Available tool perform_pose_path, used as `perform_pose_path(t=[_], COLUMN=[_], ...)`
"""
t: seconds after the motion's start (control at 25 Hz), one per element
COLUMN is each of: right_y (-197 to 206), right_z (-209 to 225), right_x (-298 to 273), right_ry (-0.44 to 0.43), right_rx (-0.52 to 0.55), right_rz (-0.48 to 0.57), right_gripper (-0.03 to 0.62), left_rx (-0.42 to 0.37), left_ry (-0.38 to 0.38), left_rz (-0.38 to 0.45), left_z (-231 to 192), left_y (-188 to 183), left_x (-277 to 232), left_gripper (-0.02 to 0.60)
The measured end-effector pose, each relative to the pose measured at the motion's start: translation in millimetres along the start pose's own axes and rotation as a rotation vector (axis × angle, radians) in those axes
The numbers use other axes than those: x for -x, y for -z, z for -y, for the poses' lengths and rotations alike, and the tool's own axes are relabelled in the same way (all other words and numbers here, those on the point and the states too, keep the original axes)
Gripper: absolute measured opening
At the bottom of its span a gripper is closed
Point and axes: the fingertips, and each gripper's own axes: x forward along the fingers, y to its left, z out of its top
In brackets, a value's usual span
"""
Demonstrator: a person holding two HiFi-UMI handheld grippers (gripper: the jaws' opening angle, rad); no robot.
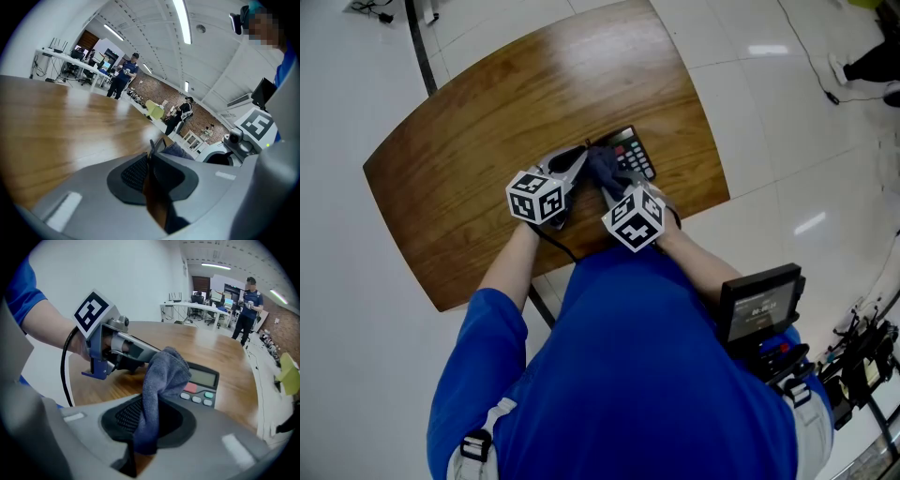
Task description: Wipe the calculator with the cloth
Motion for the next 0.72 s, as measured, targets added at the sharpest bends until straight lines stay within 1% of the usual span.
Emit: perform_pose_path(t=[0.16,0.32,0.44,0.6,0.72], right_y=[-1.6,1.7,11.5,28.8,40.6], right_z=[0.8,21.6,50.6,94.1,108.9], right_x=[0.5,11.3,22.8,38.2,38.6], right_ry=[-0.014,0.016,0.079,0.203,0.254], right_rx=[-0.012,-0.043,-0.098,-0.191,-0.219], right_rz=[0.010,0.026,0.041,0.053,0.031], right_gripper=[0.069,0.069,0.069,0.069,0.069], left_rx=[-0.002,-0.004,-0.007,-0.008,-0.011], left_ry=[0.000,-0.007,-0.005,-0.003,-0.006], left_rz=[-0.003,-0.008,-0.010,-0.012,-0.014], left_z=[-1.0,-6.3,-11.8,-15.7,-15.5], left_y=[-0.9,0.7,2.3,4.3,3.6], left_x=[-1.0,-2.7,-3.5,-3.6,-4.1], left_gripper=[0.048,0.048,0.048,0.048,0.048])
